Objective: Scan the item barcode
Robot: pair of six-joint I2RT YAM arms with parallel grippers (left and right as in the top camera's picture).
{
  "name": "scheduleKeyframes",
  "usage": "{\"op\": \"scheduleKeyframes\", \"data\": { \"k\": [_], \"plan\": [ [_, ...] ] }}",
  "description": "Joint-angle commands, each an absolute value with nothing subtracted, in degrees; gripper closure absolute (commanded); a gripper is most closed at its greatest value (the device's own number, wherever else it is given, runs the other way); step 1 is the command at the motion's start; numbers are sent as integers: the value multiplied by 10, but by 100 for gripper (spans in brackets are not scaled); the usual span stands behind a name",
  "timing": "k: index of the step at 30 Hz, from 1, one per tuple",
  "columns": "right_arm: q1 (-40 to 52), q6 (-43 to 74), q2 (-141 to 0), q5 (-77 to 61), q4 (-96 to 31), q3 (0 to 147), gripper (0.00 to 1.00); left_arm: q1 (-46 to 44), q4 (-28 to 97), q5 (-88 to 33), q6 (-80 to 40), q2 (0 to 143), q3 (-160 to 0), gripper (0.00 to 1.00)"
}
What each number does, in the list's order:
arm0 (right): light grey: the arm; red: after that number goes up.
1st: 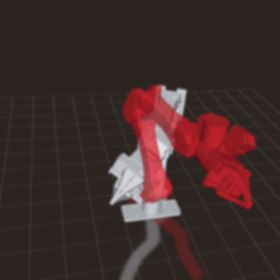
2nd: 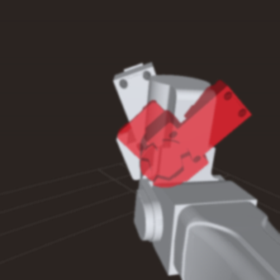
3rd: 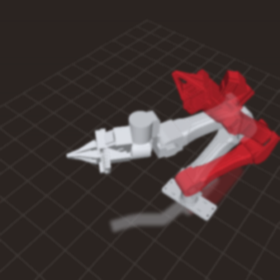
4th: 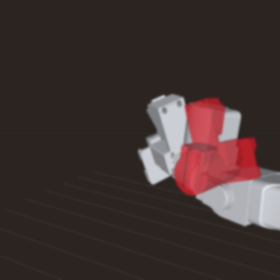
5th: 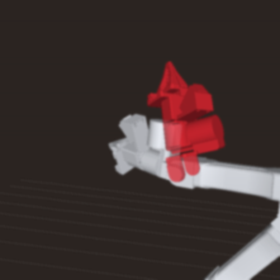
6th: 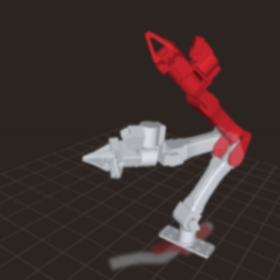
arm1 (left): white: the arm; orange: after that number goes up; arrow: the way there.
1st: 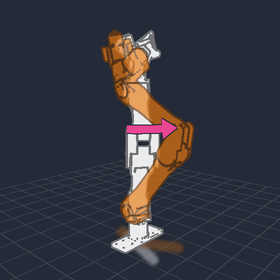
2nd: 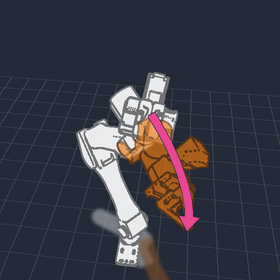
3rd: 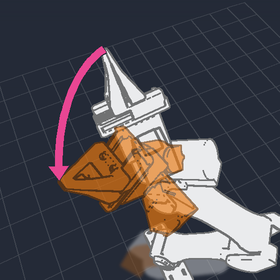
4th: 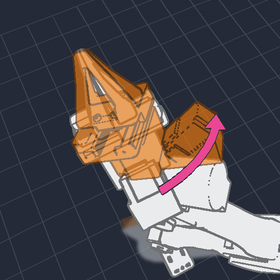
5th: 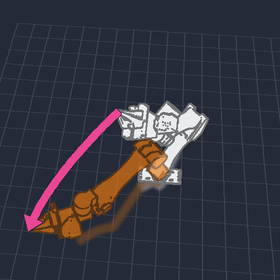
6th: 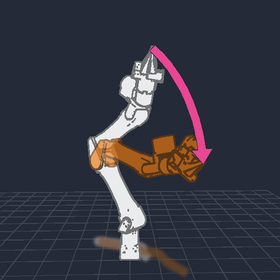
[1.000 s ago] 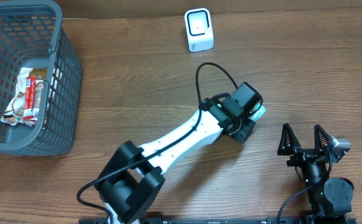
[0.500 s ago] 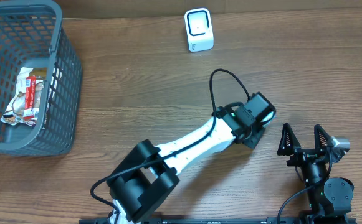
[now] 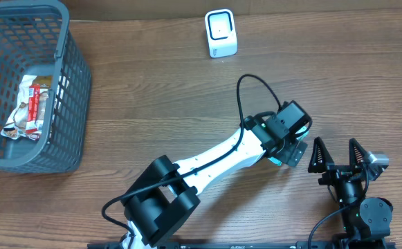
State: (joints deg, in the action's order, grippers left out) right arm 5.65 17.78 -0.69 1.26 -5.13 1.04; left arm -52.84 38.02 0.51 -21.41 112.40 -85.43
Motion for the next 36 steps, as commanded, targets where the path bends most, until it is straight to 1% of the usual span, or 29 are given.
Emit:
{"op": "scheduleKeyframes", "data": {
  "k": [1,6,12,13,15,17,18,21,25,26,28,30,32,33,36],
  "plan": [
    [54,176,-2,10,-47,4,0,-524,402,5,-194,1085,-916,0],
    [54,176,-2,10,-47,4,0,-518,459,6,-192,1064,-976,0],
    [54,176,-2,10,-47,4,0,-514,514,-11,-192,1057,-982,0],
    [54,176,-2,10,-47,4,0,-514,522,-11,-190,1057,-981,9],
    [54,176,-2,10,-47,4,0,-514,526,-11,-186,1057,-975,21],
    [54,176,-2,10,-47,4,0,-515,523,-11,-187,1057,-970,30],
    [54,176,-2,10,-47,4,0,-516,520,-11,-187,1057,-966,34],
    [54,176,-2,10,-47,4,0,-518,510,-9,-187,1057,-954,35],
    [54,176,-2,10,-47,4,0,-517,507,21,-187,1061,-940,42],
    [54,176,-2,10,-47,4,0,-517,507,21,-187,1064,-939,46],
    [54,176,-2,10,-47,4,0,-511,508,8,-186,1071,-939,61],
    [54,176,-2,10,-47,4,0,-500,507,-17,-186,1073,-939,72],
    [54,176,-2,10,-47,4,0,-483,508,-51,-186,1073,-939,75],
    [54,176,-2,10,-47,4,0,-471,508,-79,-180,1073,-939,75],
    [54,176,-2,10,-47,4,0,-436,510,-170,-146,1074,-939,70]
  ]
}}
